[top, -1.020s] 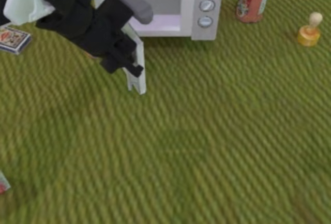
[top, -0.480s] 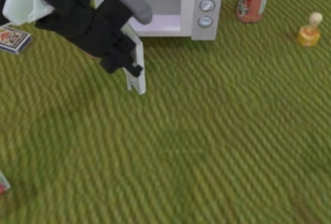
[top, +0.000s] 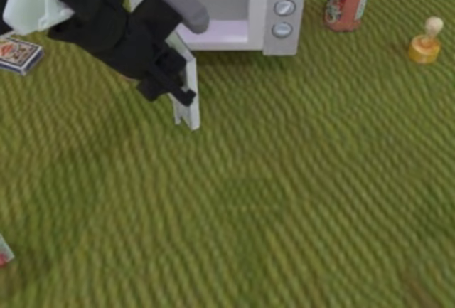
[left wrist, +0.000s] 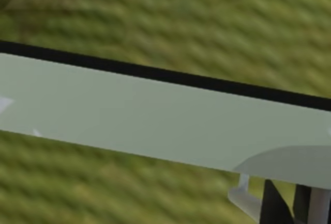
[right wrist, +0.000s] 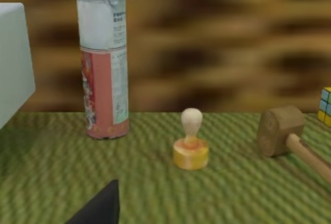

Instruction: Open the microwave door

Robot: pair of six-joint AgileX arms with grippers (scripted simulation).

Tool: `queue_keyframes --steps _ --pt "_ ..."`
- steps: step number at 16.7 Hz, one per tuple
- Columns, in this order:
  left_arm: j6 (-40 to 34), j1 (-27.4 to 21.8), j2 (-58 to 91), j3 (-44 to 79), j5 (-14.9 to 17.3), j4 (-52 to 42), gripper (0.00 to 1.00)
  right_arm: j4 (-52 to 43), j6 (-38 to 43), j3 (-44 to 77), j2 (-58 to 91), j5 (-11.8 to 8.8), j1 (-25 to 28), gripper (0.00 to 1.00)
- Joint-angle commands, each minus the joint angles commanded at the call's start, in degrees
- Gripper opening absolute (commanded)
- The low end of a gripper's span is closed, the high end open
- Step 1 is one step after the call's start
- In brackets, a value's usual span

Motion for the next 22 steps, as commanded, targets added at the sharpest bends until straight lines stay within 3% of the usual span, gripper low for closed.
queue_keyframes --steps 8,16,22 --pt "0.07 -0.11 0.2 -0.19 0.3 -0.1 0.0 0.0 0.0 0.0 0.0 0.0 0.0 1.0" --pt "10.97 4.27 -0.78 -0.49 4.96 -3.44 0.0 0.0 0.0 0.0 0.0 0.0 0.0 1.0" --pt "11.82 4.54 -0.8 -0.58 5.35 -3.75 0.0 0.0 0.0 0.0 0.0 0.0 0.0 1.0"
